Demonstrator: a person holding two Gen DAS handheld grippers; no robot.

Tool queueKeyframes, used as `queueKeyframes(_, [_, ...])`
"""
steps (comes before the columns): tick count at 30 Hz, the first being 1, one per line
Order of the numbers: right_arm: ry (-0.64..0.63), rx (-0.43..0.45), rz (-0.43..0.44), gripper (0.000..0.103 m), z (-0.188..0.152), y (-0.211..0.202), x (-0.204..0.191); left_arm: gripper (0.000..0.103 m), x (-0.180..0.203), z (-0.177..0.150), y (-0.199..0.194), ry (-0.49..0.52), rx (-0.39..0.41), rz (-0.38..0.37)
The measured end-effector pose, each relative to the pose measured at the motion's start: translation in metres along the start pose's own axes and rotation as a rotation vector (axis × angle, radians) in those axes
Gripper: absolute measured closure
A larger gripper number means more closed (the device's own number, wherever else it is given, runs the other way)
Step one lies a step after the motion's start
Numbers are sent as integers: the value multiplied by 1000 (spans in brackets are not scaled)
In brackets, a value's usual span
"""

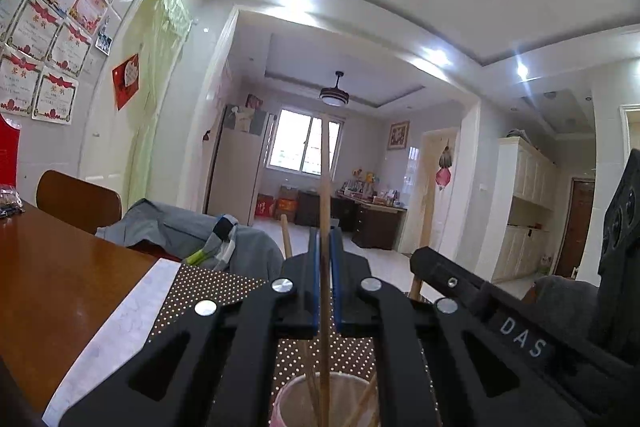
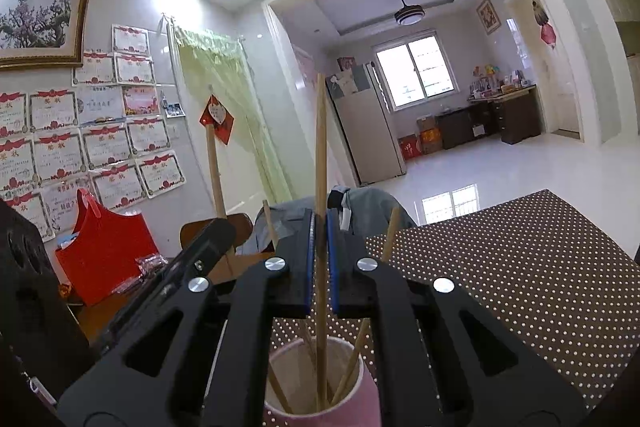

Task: Organize utensils
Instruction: 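Raise both chopsticks into the pink cup, opening the left then the right gripper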

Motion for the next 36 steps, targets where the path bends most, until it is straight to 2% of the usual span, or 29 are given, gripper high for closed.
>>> queueKeyframes(3, [9,-12,-3,97,-4,-2,2,96,0,-4,-1,-4,-30,5])
queueKeyframes(6, [8,-21,-6,97,-8,-6,2,79,-1,-5,-5,-6,-42,11])
queueKeyframes(10, [17,-39,-12,97,-13,-8,4,79,-3,-7,-6,-16,-74,4])
queueKeyframes(17, [23,-58,-18,97,-24,-16,8,59,-11,-13,-15,-50,-111,-7])
queueKeyframes(22, [24,-73,-22,97,-30,-20,7,54,-17,-15,-24,-61,-127,0])
queueKeyframes(28, [28,-105,-42,96,-40,-21,9,53,-20,-20,-31,-39,-150,27])
queueKeyframes(36, [49,-159,-81,96,-55,-27,18,51,-18,-38,-39,-15,-246,32])
Point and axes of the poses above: each gripper's, at about its wrist camera, not at the fingertips, and y roughly the way its jaws point, x to its right, z to its top, the point moved 10 cm from there along y, roughly the way its jaws point, and after that the axes turned 13 degrees about -x, right-handed, at the moved point
